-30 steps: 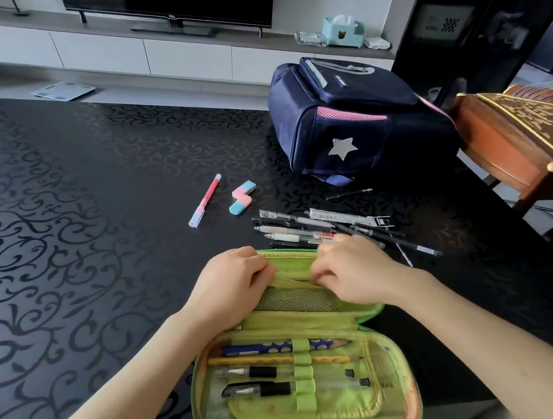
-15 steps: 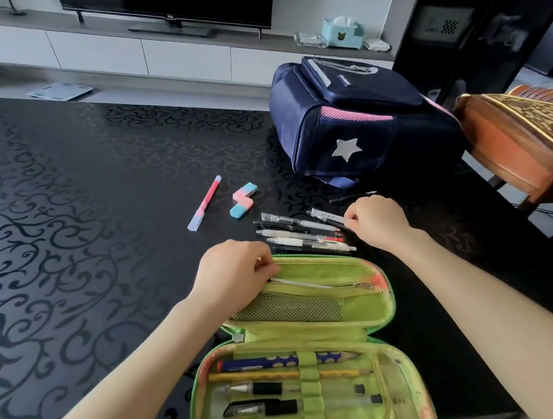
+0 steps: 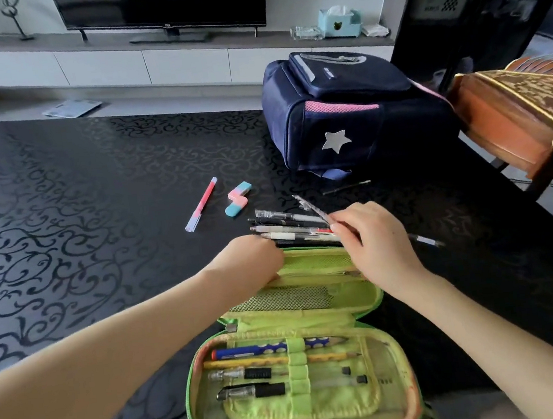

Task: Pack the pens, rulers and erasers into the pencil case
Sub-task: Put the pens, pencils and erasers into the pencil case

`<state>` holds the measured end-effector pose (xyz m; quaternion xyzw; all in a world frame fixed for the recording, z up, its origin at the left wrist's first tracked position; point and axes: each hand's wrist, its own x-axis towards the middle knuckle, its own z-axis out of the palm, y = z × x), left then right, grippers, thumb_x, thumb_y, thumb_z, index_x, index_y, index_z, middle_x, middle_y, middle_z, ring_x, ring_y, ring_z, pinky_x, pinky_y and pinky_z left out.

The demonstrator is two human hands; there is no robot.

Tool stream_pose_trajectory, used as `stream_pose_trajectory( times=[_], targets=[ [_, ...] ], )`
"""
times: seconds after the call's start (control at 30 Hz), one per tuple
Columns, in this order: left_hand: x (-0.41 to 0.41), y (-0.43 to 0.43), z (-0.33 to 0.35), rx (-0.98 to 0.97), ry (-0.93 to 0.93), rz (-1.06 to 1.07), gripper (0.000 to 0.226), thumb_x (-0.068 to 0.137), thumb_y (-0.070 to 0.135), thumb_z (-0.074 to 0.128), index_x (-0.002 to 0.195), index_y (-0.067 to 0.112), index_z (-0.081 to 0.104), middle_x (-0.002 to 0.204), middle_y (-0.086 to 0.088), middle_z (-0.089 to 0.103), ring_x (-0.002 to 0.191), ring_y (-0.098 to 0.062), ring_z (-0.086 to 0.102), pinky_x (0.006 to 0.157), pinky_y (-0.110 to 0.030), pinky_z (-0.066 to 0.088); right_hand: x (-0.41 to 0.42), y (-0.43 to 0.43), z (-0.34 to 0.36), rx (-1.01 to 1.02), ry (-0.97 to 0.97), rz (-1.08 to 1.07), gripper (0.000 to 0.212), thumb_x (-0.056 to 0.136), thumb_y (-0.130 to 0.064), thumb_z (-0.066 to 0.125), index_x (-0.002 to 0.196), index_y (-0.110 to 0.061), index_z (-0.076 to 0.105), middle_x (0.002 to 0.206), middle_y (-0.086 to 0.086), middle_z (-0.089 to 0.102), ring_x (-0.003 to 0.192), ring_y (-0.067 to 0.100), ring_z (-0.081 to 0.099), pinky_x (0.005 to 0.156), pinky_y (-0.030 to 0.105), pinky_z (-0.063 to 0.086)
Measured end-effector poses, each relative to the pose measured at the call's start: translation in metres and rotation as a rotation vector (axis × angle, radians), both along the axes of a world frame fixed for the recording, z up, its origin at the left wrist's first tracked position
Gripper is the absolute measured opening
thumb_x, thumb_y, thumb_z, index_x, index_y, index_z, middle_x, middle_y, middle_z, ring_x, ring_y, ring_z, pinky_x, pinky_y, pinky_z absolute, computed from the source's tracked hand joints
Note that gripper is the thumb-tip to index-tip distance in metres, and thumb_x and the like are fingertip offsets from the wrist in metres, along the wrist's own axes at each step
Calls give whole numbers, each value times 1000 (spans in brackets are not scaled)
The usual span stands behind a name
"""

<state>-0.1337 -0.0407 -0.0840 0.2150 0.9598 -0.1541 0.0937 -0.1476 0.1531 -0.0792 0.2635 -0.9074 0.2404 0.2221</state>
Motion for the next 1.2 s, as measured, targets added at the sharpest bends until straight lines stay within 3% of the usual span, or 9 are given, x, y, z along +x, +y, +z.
stream_pose_trajectory(
  times=[0.13,0.27,0.37,0.47,0.53,0.63,0.77,0.93,1.2],
  targets=[
    [4,0,-2,-42,2,-78,21,91,3,46,103,6,63,105,-9,63,98,-28,59,81,-36,52,21,7,-22,92,-64,127,19,86,-16,56,92,-10,74,79,1,69,73,24,57,68,40,51],
    [2,-3,1,20,-30,7,20,89,5,47,99,7,63,103,-6,63,95,-26,60,80,-36,52,29,11,-32,109,-112,154,18,85,-20,59,90,-10,74,73,0,66,71,23,55,60,40,51],
    [2,-11,12,260,-47,147,20,89,13,49,100,12,66,99,-3,65,90,-24,62,75,-33,51,35,10,-32,149,-83,196,27,86,-26,53,86,-10,75,69,-1,66,68,20,56,61,31,50],
    [2,-22,22,510,-25,226,15,83,16,56,86,9,70,83,-3,66,75,-23,59,73,-32,53,39,3,-28,109,-108,211,9,82,-16,65,81,-9,71,68,0,66,68,20,57,64,29,47],
    [4,-24,26,601,-4,262,14,83,18,59,85,12,72,79,3,65,75,-17,59,61,-12,45,36,-9,-25,98,-95,178,5,76,-12,73,73,-10,69,65,0,65,67,21,58,62,33,50],
    [8,-22,32,671,0,265,14,85,20,61,90,14,73,73,13,58,75,-9,58,60,-9,40,33,-35,-21,176,-5,192,10,70,-9,78,64,-10,70,62,0,66,63,19,58,58,30,53],
    [13,-22,36,683,13,228,11,83,22,64,83,15,72,62,21,50,60,5,49,60,-1,39,33,-64,-17,214,164,207,9,68,-5,76,62,-9,70,70,3,67,63,20,54,54,28,47],
    [14,-25,29,729,7,247,12,82,20,65,89,14,73,74,12,59,64,5,50,58,-3,39,31,-63,-22,202,217,225,8,68,-11,79,67,-14,72,63,-1,67,54,16,56,44,24,48],
    [7,-33,22,850,-51,339,9,80,22,69,85,17,74,71,22,60,64,18,54,61,1,40,73,-76,-22,113,403,371,14,75,2,65,68,-11,65,57,0,56,54,15,47,45,24,39]
  ],
)
